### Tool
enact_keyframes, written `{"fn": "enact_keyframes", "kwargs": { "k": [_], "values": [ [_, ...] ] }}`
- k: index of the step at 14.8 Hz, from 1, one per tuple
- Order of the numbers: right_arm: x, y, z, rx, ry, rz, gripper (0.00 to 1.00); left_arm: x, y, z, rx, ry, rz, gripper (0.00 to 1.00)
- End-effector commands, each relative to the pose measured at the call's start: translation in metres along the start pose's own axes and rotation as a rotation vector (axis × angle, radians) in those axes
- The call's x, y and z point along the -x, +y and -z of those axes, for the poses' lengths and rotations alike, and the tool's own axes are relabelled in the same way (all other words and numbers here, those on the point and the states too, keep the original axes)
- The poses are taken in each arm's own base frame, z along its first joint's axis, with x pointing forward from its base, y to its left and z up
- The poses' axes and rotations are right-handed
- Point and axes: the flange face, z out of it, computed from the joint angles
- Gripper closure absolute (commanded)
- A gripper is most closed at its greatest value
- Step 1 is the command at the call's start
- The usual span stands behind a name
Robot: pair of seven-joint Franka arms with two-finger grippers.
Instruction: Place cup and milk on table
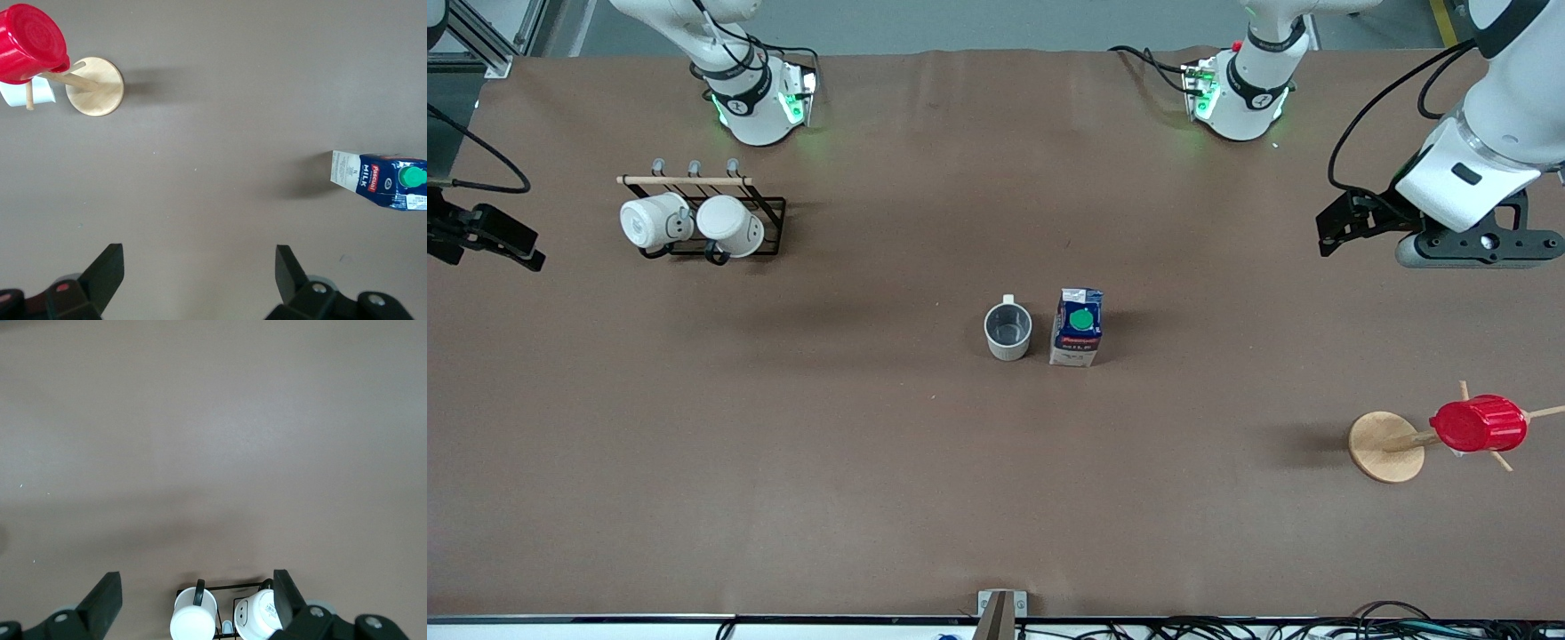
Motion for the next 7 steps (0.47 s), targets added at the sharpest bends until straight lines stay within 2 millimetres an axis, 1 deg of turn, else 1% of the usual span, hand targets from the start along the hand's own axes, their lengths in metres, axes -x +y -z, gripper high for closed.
{"fn": "enact_keyframes", "kwargs": {
  "k": [1, 3, 5, 7],
  "values": [
    [0.005, 0.002, 0.003, -0.015, -0.002, 0.007, 0.0, 0.002, -0.003, 0.004, 0.016, -0.011, 0.001, 0.0],
    [0.005, 0.002, 0.003, -0.015, -0.002, 0.007, 0.0, 0.002, 0.0, 0.003, 0.016, -0.012, 0.001, 0.0],
    [0.006, 0.002, 0.003, -0.015, -0.004, 0.007, 0.0, 0.002, -0.002, 0.003, 0.017, -0.014, -0.002, 0.0],
    [0.005, 0.001, 0.003, -0.015, -0.002, 0.008, 0.0, 0.0, -0.02, 0.005, 0.039, -0.013, 0.019, 0.0]
  ]
}}
